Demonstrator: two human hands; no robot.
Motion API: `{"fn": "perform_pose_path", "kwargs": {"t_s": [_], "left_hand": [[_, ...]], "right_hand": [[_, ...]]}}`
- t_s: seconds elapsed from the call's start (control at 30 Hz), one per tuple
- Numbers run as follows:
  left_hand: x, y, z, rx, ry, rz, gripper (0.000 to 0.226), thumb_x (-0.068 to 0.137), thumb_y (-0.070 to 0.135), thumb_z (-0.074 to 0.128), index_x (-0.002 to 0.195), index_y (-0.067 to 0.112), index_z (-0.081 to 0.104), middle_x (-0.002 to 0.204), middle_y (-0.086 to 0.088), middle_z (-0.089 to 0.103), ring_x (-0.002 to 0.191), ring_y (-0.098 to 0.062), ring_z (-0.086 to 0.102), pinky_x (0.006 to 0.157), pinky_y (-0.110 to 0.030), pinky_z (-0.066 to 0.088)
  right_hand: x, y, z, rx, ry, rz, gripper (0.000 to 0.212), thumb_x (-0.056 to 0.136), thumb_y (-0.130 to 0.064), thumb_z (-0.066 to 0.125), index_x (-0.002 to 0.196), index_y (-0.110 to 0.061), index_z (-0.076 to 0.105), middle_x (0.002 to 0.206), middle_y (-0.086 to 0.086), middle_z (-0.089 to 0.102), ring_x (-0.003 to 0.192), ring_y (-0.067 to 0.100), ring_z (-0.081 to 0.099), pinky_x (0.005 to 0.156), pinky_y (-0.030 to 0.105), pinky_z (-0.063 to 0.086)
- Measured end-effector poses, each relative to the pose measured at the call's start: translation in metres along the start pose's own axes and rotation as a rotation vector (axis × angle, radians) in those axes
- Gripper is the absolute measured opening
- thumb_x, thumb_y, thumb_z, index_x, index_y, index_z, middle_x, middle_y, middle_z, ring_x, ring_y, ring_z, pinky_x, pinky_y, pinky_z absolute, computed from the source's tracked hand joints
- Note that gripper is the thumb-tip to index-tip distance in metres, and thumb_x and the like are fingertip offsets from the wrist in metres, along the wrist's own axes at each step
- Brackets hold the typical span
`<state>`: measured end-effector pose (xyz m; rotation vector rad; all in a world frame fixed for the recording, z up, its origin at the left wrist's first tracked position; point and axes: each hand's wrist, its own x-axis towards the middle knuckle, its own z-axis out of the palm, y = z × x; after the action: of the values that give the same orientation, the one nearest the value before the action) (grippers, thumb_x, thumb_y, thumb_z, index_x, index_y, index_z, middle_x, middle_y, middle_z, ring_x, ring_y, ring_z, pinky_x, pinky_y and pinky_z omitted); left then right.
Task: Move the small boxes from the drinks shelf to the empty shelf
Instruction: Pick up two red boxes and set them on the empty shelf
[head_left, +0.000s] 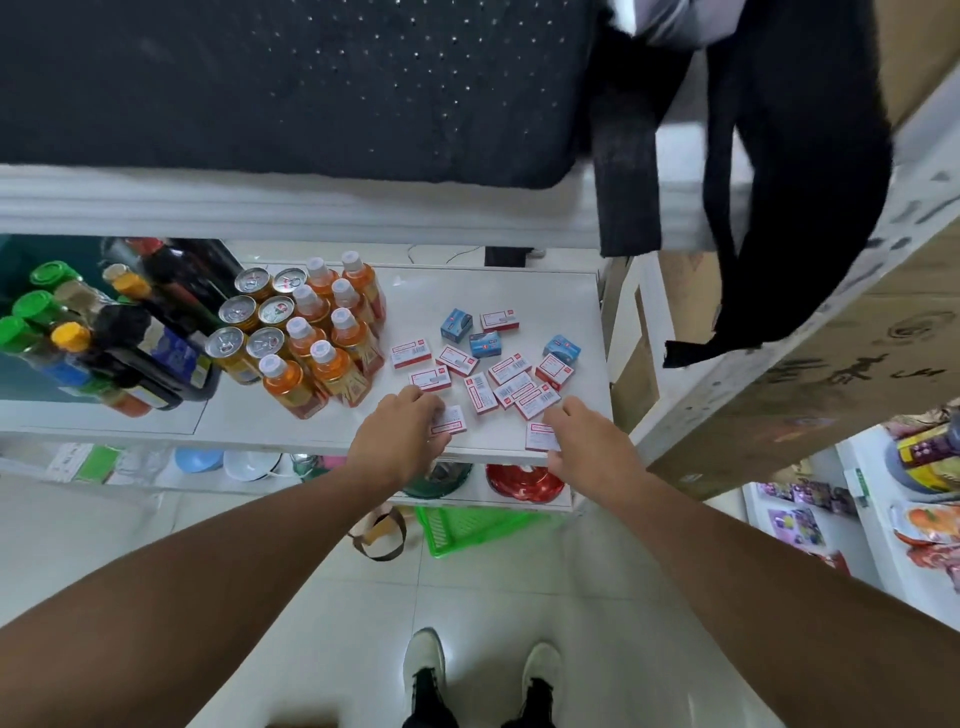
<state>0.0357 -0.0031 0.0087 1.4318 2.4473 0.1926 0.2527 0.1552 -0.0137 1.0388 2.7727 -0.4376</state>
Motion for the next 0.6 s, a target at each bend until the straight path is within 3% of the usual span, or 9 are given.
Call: {"fn": "perform_pose_path", "kwargs": {"t_s": [0.33,0.47,0.6], "left_hand": [[-0.044,0.044,-0.073,0.026,0.102,0.128,0.052,0.096,0.050,0.073,0.142,0.027,0.065,0.133,0.003,0.064,0.121,-0.023,0.060,0.093,-0.042,0.058],[-0.052,0.058,-0.085,0.051,0.112,0.240,0.053,0.098,0.051,0.071,0.145,0.029,0.062,0.137,0.004,0.063,0.123,-0.022,0.061,0.092,-0.038,0.055],[-0.064,0.056,-0.081,-0.015,0.071,0.336,0.055,0.096,0.052,0.072,0.146,0.030,0.061,0.139,0.004,0.062,0.126,-0.024,0.059,0.097,-0.043,0.057]], "right_hand": [[-0.053,-0.018,-0.079,-0.034,0.093,-0.011,0.050,0.093,-0.031,0.065,0.142,-0.026,0.057,0.132,0.000,0.061,0.112,0.023,0.063,0.090,0.042,0.057],[-0.083,-0.028,-0.094,-0.031,0.112,0.056,0.047,0.096,-0.031,0.065,0.142,-0.027,0.055,0.127,-0.001,0.060,0.108,0.020,0.062,0.086,0.038,0.056],[-0.123,-0.039,-0.094,0.001,0.176,0.178,0.034,0.094,-0.031,0.068,0.127,-0.027,0.060,0.118,-0.003,0.063,0.100,0.018,0.060,0.084,0.036,0.055]]}}
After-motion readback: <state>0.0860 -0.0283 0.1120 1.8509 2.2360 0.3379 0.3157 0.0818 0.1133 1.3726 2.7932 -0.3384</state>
